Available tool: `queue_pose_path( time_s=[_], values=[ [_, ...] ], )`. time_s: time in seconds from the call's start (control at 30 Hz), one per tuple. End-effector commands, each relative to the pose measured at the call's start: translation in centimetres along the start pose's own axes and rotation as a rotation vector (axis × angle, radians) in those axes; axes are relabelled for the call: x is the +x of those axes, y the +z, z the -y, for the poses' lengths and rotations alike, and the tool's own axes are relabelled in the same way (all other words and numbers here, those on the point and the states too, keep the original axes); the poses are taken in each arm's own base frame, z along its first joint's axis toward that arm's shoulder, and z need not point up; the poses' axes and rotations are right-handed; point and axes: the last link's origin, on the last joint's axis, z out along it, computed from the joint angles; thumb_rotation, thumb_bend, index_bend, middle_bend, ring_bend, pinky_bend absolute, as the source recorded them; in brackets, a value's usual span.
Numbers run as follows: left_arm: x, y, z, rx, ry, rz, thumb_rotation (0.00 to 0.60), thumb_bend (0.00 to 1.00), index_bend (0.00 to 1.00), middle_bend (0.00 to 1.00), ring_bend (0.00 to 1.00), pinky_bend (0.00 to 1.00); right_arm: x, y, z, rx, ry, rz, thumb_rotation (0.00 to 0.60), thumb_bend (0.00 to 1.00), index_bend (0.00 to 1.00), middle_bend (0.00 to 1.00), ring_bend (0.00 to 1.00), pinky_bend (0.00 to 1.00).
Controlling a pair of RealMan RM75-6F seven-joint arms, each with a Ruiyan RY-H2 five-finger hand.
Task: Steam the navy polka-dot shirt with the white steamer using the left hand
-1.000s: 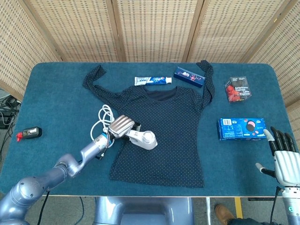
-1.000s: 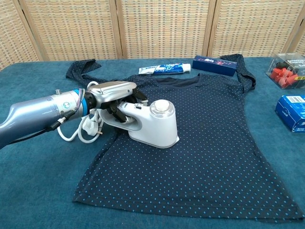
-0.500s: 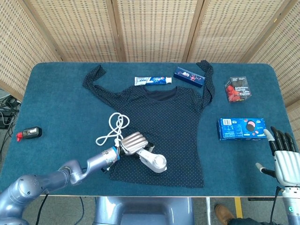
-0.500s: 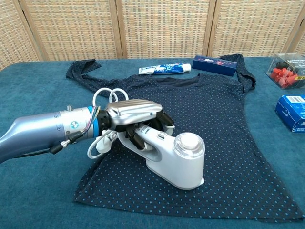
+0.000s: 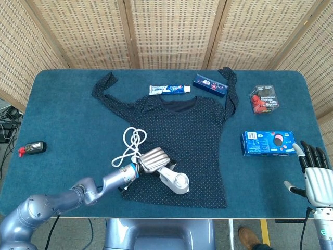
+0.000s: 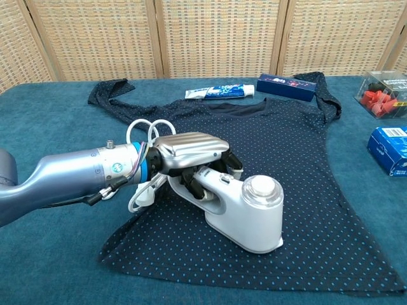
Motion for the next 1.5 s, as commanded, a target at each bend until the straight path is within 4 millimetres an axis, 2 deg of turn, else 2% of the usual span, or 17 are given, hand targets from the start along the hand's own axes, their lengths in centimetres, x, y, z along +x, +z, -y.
queue_pose_path(
  time_s=[0.03, 0.47, 0.77, 1.03, 1.5],
  values=[
    [0.6, 0.9, 1.1, 0.055, 0.003, -0.022, 0.600, 0.70, 1.00, 0.79, 0.74, 0.87, 0.0, 0.0, 0.0, 0.000, 0.000, 0.001, 0.600, 0.00, 0.07, 0.00, 0.00, 0.00],
    [2.8, 0.7, 6.9, 0.257, 0.012, -0.080, 0.600, 0.70, 1.00, 0.80, 0.74, 0.87, 0.0, 0.0, 0.0, -0.003, 0.004, 0.004, 0.600, 0.00, 0.07, 0.00, 0.00, 0.00],
    [4.0, -0.1, 9.1, 0.324, 0.035, -0.099, 0.600, 0.70, 1.00, 0.80, 0.74, 0.87, -0.1, 0.0, 0.1, 0.000, 0.004, 0.006, 0.600, 0.00, 0.07, 0.00, 0.00, 0.00],
    [3.4, -0.6, 8.5, 0.298, -0.011, -0.097, 0.600, 0.70, 1.00, 0.80, 0.74, 0.87, 0.0, -0.1, 0.2, 0.005, 0.005, 0.005, 0.600, 0.00, 0.07, 0.00, 0.00, 0.00],
    [1.9, -2.6, 4.4, 0.109, -0.031, -0.016, 0.600, 0.70, 1.00, 0.80, 0.74, 0.87, 0.0, -0.2, 0.3, 0.011, 0.008, 0.004, 0.600, 0.00, 0.08, 0.00, 0.00, 0.00]
  ],
)
